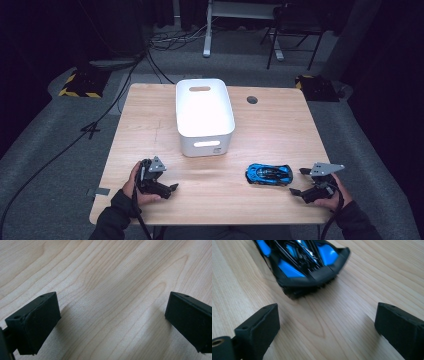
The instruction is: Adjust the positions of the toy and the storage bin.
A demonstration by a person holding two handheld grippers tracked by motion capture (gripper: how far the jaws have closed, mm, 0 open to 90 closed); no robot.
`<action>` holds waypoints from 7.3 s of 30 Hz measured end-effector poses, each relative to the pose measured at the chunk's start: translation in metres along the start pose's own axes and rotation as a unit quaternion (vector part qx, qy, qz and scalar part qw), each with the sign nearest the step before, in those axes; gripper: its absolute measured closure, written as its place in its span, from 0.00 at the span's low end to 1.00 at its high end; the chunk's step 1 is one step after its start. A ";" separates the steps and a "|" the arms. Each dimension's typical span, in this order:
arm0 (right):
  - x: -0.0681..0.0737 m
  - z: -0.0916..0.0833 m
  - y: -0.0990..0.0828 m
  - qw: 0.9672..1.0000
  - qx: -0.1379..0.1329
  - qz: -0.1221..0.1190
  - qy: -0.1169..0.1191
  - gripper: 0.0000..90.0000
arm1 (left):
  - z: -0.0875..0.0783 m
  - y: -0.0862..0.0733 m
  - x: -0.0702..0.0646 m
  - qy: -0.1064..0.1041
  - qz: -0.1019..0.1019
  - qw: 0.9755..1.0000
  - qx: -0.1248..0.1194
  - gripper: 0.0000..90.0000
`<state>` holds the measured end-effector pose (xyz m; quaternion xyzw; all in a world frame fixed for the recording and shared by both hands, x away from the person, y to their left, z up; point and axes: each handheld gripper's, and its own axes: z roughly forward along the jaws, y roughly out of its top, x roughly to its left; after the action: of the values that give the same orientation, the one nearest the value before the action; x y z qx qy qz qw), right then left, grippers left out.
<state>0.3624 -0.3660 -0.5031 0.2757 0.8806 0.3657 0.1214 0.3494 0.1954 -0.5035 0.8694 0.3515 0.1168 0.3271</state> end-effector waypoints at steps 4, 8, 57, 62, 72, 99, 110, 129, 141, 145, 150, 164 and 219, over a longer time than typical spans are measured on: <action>0.003 0.011 0.010 1.000 0.005 -0.010 0.011 0.01 | 0.000 0.000 0.000 0.000 0.000 1.000 0.000 0.00; 0.003 0.020 0.019 0.999 0.005 -0.022 0.026 0.01 | 0.000 0.000 0.000 0.000 0.000 1.000 0.000 0.00; 0.014 0.007 0.009 0.999 -0.025 -0.011 0.024 0.27 | 0.002 0.004 0.000 0.003 -0.016 1.000 -0.023 0.18; 0.018 0.001 0.003 1.000 -0.025 0.007 0.010 0.27 | -0.001 0.007 0.003 -0.001 -0.005 1.000 -0.025 0.22; 0.018 0.000 0.001 1.000 -0.029 0.006 0.006 0.27 | -0.040 0.046 0.029 0.002 -0.040 0.989 -0.144 0.23; 0.018 -0.001 -0.001 0.999 -0.031 0.011 0.005 0.27 | -0.029 0.124 0.056 0.026 -0.084 0.975 -0.204 0.41; 0.019 -0.001 -0.001 0.999 -0.031 0.012 0.003 0.27 | -0.009 0.131 0.000 0.056 -0.110 0.968 -0.219 0.34; 0.019 -0.001 -0.001 0.999 -0.030 0.010 0.003 0.27 | -0.011 0.158 -0.035 0.056 -0.014 0.971 -0.231 0.22; 0.019 -0.001 0.000 0.999 -0.032 0.010 0.004 0.27 | 0.010 0.186 0.034 0.099 -0.089 0.970 -0.205 0.25; 0.018 -0.001 0.000 0.999 -0.032 0.010 0.005 0.27 | 0.024 0.201 0.049 0.126 -0.087 0.971 -0.186 0.28; 0.018 -0.001 0.000 0.999 -0.032 0.010 0.006 0.27 | 0.033 0.217 0.056 0.164 -0.077 0.969 -0.167 0.42; 0.018 0.000 0.000 0.999 -0.032 0.009 0.005 0.27 | 0.016 0.203 0.071 0.197 -0.107 0.964 -0.141 0.53; 0.018 0.000 0.001 0.999 -0.031 0.007 0.003 0.27 | 0.039 0.212 -0.110 -0.012 0.154 0.984 -0.092 0.89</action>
<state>0.3478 -0.3549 -0.5031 0.2764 0.8673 0.3948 0.1248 0.4004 -0.0134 -0.3925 0.8809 0.1969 0.1870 0.3878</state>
